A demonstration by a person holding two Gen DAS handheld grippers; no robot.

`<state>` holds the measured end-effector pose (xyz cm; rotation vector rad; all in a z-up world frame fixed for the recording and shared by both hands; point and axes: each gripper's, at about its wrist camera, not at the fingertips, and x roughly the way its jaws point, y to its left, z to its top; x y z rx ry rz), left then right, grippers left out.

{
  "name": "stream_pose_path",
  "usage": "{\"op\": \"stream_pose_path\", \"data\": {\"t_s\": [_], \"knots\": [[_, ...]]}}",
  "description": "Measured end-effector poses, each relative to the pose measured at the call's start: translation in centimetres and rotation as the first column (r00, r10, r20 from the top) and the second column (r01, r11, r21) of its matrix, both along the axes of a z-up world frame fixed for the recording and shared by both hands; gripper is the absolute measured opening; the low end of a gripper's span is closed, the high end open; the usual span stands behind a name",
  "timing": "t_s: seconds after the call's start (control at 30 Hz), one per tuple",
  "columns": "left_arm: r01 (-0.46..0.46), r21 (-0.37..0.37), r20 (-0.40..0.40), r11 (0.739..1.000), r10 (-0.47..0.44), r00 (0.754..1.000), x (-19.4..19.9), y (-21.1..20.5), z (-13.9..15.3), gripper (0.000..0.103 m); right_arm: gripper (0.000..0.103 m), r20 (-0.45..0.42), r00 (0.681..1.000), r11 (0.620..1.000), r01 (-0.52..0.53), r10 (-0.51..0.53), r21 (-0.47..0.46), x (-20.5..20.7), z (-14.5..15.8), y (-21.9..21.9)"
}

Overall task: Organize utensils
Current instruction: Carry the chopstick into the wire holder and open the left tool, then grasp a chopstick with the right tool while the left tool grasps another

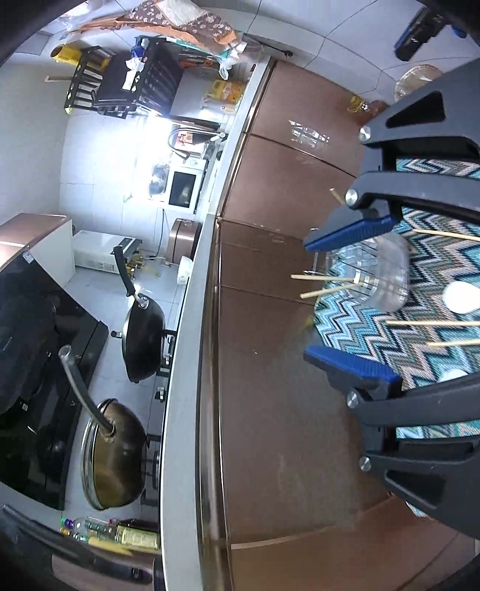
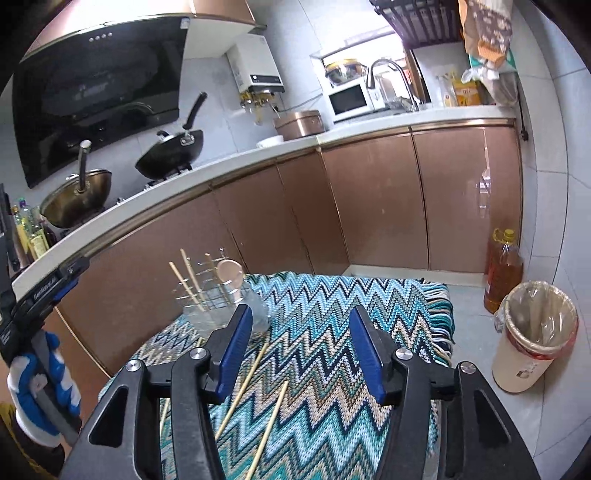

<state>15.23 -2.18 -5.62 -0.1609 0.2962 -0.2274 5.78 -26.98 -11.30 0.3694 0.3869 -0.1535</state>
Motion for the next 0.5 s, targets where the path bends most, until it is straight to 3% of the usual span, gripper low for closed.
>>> {"op": "stream_pose_path", "data": {"t_s": [0.5], "knots": [[-0.059, 0.011, -0.077, 0.998, 0.06, 0.995, -8.2, 6.2, 0.6, 0.052, 0.054, 0.062, 0.998, 0.999, -0.028, 0.03, -0.045, -6.4, 3.8, 3.4]]}}
